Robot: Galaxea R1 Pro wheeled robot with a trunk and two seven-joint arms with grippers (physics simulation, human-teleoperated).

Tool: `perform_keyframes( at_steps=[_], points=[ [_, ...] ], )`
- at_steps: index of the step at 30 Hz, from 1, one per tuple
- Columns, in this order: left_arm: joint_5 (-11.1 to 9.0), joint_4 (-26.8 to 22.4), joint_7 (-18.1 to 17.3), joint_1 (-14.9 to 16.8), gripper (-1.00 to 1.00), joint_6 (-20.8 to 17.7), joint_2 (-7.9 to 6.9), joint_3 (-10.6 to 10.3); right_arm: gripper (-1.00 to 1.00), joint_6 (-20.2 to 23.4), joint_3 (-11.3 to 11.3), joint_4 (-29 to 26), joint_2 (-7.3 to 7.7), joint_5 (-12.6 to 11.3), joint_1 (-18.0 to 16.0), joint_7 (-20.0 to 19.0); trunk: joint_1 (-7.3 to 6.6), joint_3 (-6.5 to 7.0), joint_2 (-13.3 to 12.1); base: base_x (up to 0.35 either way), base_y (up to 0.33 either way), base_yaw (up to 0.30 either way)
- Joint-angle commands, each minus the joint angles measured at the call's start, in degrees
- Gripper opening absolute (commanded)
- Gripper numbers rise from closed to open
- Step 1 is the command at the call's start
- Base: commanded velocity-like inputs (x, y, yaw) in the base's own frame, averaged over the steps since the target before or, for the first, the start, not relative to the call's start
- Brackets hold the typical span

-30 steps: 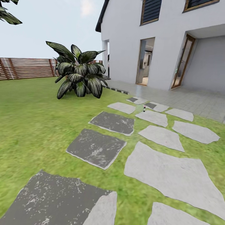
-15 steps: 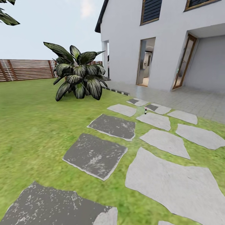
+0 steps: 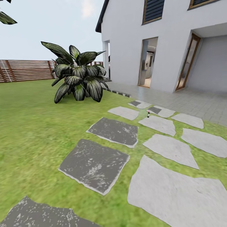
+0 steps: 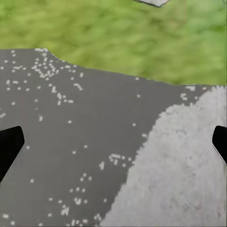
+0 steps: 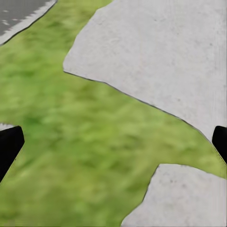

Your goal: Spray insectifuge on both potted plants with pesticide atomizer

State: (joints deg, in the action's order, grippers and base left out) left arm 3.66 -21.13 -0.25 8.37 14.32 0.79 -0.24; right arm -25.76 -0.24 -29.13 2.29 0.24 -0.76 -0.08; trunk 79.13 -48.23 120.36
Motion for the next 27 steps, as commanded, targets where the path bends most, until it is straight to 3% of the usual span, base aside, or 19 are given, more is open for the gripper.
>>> perform_keyframes(
  at_steps=[1, 27],
  points=[
    [0.38, 0.03, -0.02, 0.01, 1.0, 0.19, 0.0, 0.06, 1.0, -0.17, -0.02, 0.04, 0.01, 0.02, -0.03, -0.01, 0.03, -0.05, 0.02, 0.339, 0.0, 0.0],
    [0.38, 0.03, -0.02, 0.05, 1.0, 0.19, 0.09, 0.06, 1.0, -0.17, -0.02, 0.04, -0.09, 0.02, -0.03, -0.01, 0.03, -0.05, 0.02, 0.339, 0.0, -0.023]
  ],
)
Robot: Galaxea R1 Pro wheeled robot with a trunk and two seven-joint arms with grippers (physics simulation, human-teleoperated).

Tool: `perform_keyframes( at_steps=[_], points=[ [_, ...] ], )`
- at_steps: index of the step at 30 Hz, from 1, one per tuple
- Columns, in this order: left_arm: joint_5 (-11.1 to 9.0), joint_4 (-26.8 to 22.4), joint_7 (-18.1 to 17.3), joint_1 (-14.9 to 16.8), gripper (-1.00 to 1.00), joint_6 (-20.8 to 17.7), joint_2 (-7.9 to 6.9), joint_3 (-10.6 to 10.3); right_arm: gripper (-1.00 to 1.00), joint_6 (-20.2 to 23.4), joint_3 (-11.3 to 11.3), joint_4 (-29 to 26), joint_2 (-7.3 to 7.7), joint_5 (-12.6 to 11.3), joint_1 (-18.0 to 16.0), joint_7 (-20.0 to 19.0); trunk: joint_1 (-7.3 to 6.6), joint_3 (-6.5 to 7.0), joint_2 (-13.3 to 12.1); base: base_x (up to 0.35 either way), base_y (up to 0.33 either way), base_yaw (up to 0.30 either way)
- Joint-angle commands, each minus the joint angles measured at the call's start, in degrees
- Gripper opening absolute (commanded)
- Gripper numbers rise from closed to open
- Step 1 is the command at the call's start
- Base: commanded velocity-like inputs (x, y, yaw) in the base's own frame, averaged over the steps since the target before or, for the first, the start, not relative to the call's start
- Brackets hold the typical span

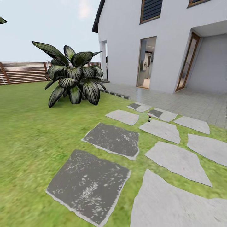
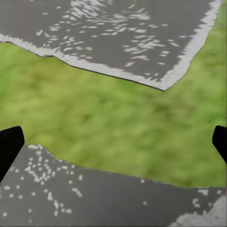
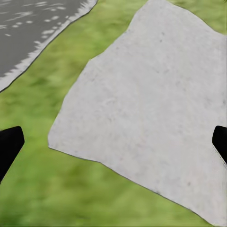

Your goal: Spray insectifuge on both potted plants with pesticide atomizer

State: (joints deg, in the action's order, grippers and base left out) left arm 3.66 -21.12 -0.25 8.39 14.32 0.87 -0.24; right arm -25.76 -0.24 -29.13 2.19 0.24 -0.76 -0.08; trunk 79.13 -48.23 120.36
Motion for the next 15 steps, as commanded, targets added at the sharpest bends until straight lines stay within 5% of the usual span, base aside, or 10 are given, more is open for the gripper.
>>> perform_keyframes(
  at_steps=[1, 15],
  points=[
    [0.38, 0.03, -0.02, 0.03, 1.0, 0.18, 0.0, 0.07, 1.0, -0.17, -0.02, 0.04, 0.01, 0.02, -0.03, -0.01, 0.03, -0.05, 0.02, 0.339, 0.0, -0.085],
    [0.38, 0.01, -0.02, -0.02, 1.0, 0.18, 0.01, 0.07, 1.0, -0.17, -0.02, 0.04, -0.04, 0.02, -0.03, -0.01, 0.03, -0.05, 0.02, 0.339, 0.0, -0.064]
  ],
)
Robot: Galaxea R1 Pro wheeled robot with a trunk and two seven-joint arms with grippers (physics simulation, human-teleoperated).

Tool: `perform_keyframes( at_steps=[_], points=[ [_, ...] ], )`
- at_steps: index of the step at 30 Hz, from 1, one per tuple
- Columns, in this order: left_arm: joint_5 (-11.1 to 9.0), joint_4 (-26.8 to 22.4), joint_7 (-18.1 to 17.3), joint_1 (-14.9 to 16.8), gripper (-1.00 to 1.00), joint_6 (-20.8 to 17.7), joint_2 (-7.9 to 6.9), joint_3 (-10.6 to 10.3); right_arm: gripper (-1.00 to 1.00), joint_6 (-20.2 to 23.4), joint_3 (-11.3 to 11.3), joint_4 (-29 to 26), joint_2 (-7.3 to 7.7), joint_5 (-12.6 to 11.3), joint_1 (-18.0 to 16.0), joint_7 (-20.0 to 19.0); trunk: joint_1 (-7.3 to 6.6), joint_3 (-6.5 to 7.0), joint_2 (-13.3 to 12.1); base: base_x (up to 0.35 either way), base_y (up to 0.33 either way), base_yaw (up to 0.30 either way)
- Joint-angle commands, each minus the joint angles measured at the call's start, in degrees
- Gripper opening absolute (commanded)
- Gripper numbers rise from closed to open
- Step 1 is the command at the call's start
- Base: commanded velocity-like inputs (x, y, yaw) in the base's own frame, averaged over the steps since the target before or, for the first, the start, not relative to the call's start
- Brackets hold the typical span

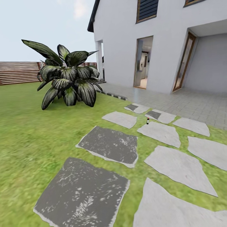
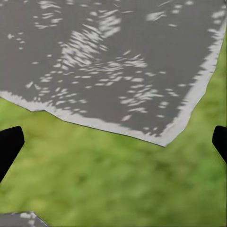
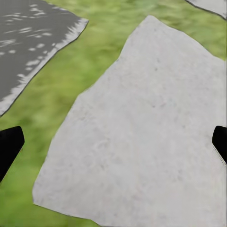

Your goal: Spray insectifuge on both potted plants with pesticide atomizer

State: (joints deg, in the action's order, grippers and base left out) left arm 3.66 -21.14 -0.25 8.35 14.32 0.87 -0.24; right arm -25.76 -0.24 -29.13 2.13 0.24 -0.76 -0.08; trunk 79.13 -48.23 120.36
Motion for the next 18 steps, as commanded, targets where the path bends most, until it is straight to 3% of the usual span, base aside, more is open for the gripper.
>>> perform_keyframes(
  at_steps=[1, 18],
  points=[
    [0.38, 0.04, -0.02, 0.05, 1.0, 0.19, 0.0, 0.06, 1.0, -0.17, -0.02, 0.04, 0.0, 0.03, -0.03, -0.01, 0.03, -0.05, 0.02, 0.339, 0.0, -0.003],
    [0.38, 0.04, -0.02, 0.04, 1.0, 0.19, -0.05, 0.06, 1.0, -0.17, 0.09, 0.04, 0.06, -0.01, -0.03, -0.26, 0.03, -0.05, 0.02, 0.339, 0.0, 0.0]
  ],
)
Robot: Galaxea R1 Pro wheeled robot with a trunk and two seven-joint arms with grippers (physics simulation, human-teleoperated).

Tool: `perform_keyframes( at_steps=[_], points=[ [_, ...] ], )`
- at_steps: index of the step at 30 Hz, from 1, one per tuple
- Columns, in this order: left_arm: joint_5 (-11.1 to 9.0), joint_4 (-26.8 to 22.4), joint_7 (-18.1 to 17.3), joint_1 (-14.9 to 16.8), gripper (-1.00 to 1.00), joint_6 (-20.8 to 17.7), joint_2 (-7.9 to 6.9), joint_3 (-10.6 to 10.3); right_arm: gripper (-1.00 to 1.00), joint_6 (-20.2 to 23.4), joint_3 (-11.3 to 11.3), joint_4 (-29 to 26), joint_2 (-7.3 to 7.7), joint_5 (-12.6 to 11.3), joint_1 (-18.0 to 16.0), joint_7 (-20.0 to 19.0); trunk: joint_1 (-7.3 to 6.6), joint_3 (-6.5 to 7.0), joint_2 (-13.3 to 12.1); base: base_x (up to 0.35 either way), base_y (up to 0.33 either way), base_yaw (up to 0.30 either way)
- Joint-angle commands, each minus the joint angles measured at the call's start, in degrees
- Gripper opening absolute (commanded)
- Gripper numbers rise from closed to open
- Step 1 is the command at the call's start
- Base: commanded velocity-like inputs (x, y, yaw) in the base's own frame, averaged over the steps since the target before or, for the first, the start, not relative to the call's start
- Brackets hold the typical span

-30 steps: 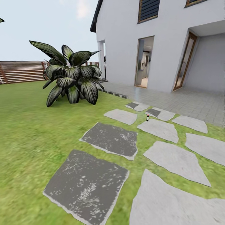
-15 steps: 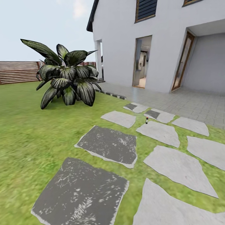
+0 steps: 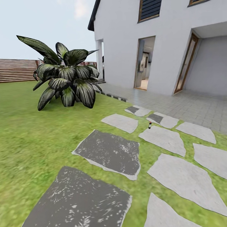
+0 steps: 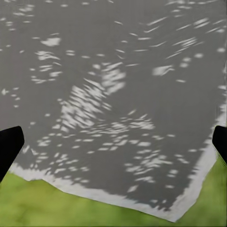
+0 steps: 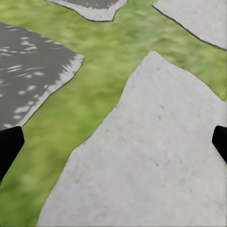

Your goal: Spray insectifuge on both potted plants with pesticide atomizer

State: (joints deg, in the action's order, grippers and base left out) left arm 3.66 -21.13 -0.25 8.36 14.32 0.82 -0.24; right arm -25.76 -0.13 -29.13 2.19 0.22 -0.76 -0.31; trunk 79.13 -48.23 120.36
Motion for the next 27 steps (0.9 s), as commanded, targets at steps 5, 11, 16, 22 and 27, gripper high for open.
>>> perform_keyframes(
  at_steps=[5, 11, 16, 22, 27],
  points=[
    [0.38, -0.02, -0.02, 0.07, 1.0, 0.19, -0.01, 0.06, 1.0, -0.17, -0.04, -0.04, -0.05, -0.04, -0.03, 0.02, 0.03, -0.05, 0.02, 0.339, 0.0, 0.0],
    [0.38, -0.05, -0.02, 0.07, 1.0, 0.19, -0.02, 0.06, 1.0, -0.17, -0.04, 0.02, -0.09, -0.04, -0.03, 0.13, 0.03, -0.05, 0.02, 0.339, 0.0, 0.0],
    [0.38, -0.02, -0.02, 0.07, 1.0, 0.19, -0.02, 0.06, 1.0, -0.17, -0.05, 0.03, -0.09, -0.04, -0.03, 0.13, 0.03, -0.05, 0.02, 0.339, 0.0, -0.13],
    [0.38, -0.01, -0.02, 0.08, 1.0, 0.19, -0.02, 0.06, 1.0, -0.17, -0.04, 0.04, -0.11, -0.04, -0.03, 0.15, 0.03, -0.05, 0.02, 0.339, 0.0, -0.244],
    [0.38, -0.04, -0.02, 0.07, 1.0, 0.19, -0.02, 0.11, 1.0, -0.17, -0.04, 0.04, -0.13, -0.02, -0.03, 0.19, 0.03, -0.05, 0.02, 0.339, 0.0, -0.261]
  ],
)
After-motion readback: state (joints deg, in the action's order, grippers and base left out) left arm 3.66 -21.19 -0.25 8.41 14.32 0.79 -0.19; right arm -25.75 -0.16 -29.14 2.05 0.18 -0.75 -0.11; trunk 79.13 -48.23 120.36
